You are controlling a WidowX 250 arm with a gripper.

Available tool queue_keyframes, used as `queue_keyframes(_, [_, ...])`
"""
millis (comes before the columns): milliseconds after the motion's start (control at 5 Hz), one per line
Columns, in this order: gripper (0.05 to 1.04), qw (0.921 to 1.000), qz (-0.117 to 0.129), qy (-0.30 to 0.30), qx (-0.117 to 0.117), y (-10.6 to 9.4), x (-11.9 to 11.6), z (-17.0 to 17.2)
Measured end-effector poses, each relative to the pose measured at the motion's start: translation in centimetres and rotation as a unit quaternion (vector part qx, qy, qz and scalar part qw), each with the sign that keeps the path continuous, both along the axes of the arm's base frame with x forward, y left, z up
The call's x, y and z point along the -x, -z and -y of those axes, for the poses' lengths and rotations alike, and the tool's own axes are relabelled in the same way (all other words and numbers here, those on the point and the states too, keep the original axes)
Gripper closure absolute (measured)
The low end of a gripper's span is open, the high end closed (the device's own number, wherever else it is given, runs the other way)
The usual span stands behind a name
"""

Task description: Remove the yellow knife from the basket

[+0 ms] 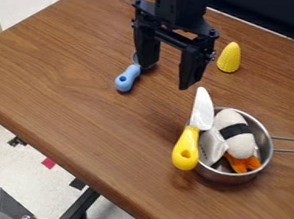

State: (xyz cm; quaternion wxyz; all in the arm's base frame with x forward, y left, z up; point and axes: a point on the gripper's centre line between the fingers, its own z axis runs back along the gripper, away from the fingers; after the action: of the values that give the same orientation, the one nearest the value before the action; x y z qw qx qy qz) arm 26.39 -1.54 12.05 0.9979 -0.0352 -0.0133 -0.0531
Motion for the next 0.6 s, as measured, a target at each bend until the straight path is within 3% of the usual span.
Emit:
queue_keyframes(200, [0.083, 0.9999, -0.011, -0.002, 0.003, 0.5, 0.3, 0.1])
queue_keyframes(400, [0.083, 0.9993, -0.015, -0.025, 0.025, 0.5, 0.8, 0.7])
queue_keyframes(600, [0.083, 0.9983, 0.006, -0.049, 0.031, -0.1, 1.4, 1.1])
